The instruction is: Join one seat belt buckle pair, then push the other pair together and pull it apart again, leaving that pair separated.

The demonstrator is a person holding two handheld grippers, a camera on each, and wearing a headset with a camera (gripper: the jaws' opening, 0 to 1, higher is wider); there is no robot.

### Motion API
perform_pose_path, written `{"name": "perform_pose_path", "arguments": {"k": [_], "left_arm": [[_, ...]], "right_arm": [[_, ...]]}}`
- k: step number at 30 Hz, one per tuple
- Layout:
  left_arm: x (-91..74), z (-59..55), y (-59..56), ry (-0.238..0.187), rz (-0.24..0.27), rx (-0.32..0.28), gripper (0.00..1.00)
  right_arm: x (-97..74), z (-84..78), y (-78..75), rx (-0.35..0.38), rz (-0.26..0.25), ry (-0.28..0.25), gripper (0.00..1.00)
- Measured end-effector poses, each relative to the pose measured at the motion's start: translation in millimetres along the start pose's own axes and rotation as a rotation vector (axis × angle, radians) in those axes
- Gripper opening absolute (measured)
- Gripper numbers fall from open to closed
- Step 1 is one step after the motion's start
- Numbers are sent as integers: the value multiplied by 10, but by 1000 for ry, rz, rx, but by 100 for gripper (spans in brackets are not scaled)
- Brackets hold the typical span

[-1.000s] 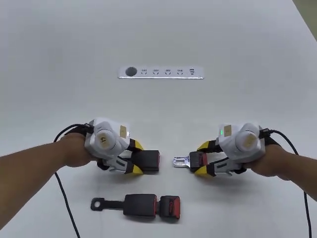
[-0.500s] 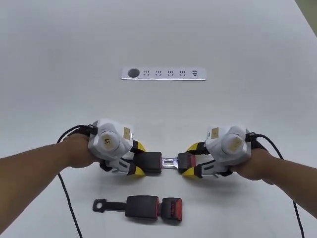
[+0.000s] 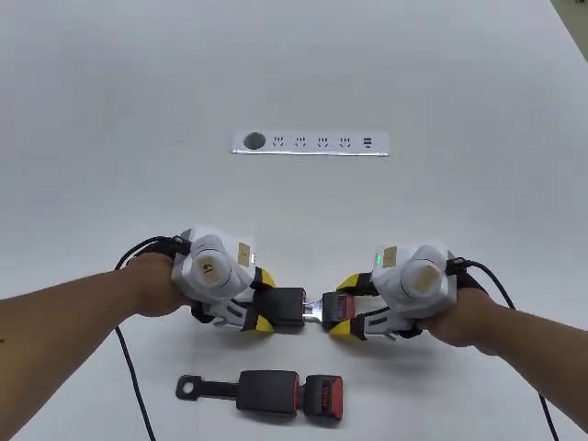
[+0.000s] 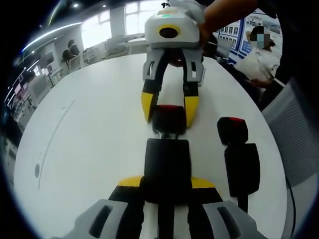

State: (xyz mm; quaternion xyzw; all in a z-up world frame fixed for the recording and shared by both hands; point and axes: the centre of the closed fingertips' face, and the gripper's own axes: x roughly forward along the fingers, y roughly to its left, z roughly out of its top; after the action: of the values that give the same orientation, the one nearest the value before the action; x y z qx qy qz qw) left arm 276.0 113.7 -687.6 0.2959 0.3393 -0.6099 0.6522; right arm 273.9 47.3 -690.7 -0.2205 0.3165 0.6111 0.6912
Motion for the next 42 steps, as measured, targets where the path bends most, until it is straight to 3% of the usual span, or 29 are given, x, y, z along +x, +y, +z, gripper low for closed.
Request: {"name": "perform_pose_path", "arguments": {"k": [12,42], "left_arm": [[24,13,7,2,-11,9,33],[38,27,-13,-2,-29,23,34]], "right_arm": [[87,92,-19,1,-4,4,33],[126,104,-8,-25,-3,32,32]]}}
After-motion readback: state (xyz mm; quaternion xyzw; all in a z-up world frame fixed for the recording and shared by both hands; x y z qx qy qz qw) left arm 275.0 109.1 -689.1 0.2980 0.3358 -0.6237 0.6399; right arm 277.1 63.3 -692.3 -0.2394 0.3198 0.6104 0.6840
